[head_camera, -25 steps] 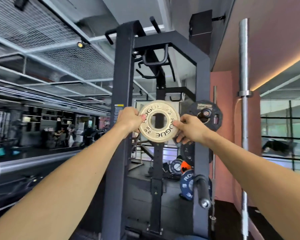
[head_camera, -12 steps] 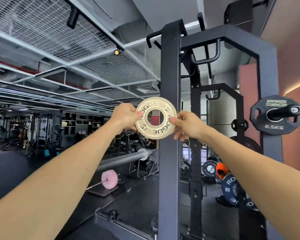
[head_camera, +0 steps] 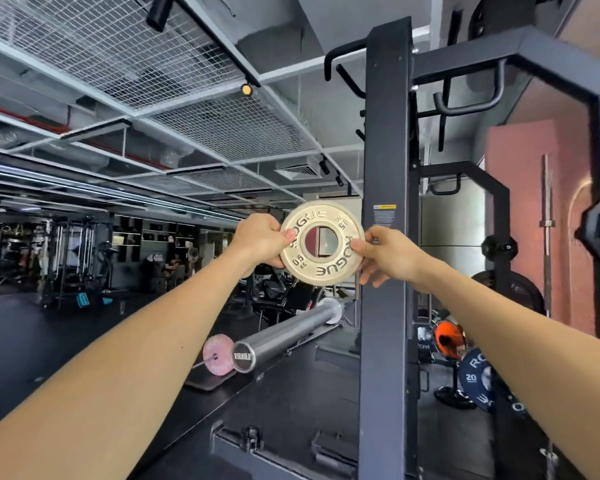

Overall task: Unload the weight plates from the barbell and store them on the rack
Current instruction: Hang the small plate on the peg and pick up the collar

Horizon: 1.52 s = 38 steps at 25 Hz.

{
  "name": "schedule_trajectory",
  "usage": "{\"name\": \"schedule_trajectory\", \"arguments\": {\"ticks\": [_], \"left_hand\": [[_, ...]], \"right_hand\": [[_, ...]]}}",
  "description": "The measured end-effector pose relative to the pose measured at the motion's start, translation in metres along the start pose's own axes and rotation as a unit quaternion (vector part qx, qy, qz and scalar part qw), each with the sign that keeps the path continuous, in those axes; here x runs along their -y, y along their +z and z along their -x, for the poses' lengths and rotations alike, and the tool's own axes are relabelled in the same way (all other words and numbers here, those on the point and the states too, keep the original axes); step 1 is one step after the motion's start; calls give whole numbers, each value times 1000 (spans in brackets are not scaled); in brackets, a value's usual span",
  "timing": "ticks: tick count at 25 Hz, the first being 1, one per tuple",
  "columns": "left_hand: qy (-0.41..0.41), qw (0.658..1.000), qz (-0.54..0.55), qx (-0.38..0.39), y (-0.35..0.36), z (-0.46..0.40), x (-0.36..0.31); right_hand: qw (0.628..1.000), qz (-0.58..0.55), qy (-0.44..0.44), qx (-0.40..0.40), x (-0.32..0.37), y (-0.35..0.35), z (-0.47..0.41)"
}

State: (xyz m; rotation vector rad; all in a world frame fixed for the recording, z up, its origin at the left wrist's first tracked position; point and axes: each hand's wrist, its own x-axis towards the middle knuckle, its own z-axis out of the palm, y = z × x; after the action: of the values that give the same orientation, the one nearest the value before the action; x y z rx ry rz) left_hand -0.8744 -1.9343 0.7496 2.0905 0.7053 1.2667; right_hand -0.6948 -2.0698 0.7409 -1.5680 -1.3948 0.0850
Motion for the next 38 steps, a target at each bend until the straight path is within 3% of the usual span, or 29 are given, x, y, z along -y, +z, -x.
{"name": "schedule_trajectory", "arguments": {"ticks": [15, 31, 38], "left_hand": [[16, 999, 11, 44, -38, -116, 123], [41, 985, 71, 150, -99, -52, 144], [19, 976, 92, 198, -108, -1, 171]], "right_hand": [[998, 18, 26, -55, -24, 110, -112], [983, 97, 117, -105, 70, 169, -6], [975, 89, 168, -116, 74, 206, 52]]}}
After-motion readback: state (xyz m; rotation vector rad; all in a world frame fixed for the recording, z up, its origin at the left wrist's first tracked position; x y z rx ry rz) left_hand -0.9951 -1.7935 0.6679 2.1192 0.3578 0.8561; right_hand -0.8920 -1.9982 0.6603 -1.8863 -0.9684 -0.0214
